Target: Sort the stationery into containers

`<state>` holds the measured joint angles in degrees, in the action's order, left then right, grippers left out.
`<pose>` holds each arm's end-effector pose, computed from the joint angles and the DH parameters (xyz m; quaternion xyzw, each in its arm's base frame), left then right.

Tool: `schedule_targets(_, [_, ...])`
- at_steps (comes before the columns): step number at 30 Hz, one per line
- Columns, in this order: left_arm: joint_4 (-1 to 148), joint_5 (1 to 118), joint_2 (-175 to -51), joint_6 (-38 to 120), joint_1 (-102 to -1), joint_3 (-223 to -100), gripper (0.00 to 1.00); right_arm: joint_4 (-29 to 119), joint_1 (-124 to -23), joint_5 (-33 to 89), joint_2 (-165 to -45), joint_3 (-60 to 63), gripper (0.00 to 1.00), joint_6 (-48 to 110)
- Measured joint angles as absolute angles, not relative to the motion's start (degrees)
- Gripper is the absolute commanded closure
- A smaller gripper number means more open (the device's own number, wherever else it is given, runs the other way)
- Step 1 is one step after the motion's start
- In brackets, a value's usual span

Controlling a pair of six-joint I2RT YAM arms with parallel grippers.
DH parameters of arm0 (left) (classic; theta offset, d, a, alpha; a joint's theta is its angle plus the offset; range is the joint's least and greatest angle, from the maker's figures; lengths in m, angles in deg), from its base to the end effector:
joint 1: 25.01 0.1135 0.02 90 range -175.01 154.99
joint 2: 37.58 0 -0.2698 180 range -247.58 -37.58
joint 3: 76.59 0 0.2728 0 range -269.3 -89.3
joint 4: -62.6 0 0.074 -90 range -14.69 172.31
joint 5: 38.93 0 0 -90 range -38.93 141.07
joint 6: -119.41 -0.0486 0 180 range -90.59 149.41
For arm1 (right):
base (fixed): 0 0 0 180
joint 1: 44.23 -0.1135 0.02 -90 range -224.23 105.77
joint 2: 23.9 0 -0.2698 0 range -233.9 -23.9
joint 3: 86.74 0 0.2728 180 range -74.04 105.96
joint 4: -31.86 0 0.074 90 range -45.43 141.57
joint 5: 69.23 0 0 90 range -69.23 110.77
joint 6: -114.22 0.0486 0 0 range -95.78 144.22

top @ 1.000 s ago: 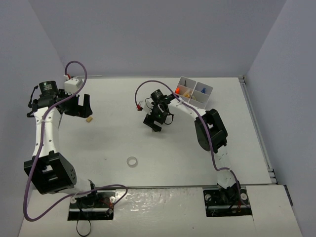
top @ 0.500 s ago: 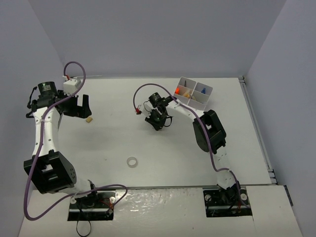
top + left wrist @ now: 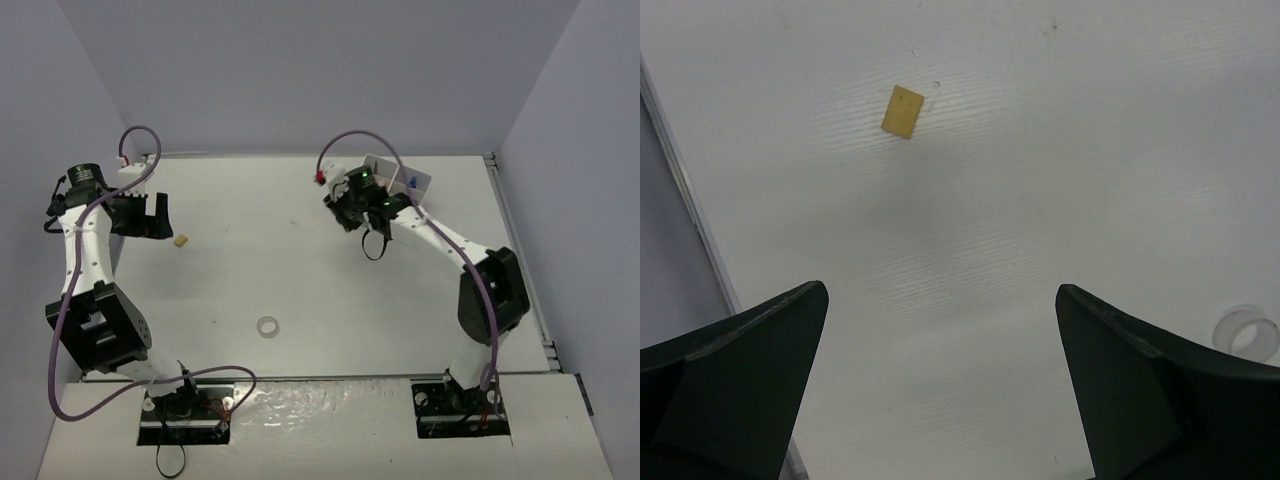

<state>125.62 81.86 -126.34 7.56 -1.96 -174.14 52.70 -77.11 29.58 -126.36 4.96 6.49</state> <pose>0.3331 0.1147 0.3310 0.0719 0.9183 -0.1204 0.3701 0.3740 0.2506 0.2621 -0.4059 0.7708 0.1306 0.4733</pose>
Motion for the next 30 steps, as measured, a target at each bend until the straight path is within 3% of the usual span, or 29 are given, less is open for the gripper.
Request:
schedule_targets(4, [125.9,81.1,-130.1,8.3,-2.0,-175.0,0.03,45.0,-71.0,16.9,-118.1,4.9,1.00,8.1])
schedule_targets(10, [125.9,81.1,-132.5,9.3,-2.0,-175.0,0.03,44.6,-69.8,4.8,-120.8,4.5,1.00,4.8])
schedule_targets(23, [124.9,81.1,-133.5,9.0,-2.0,-174.4,0.03,48.7,-67.0,5.0,-125.8,2.6,1.00,3.3])
schedule_targets(30, [124.5,81.2,-133.5,8.8,-2.0,-173.8,0.03,49.2,-64.9,6.8,-125.8,1.4,0.90,3.3])
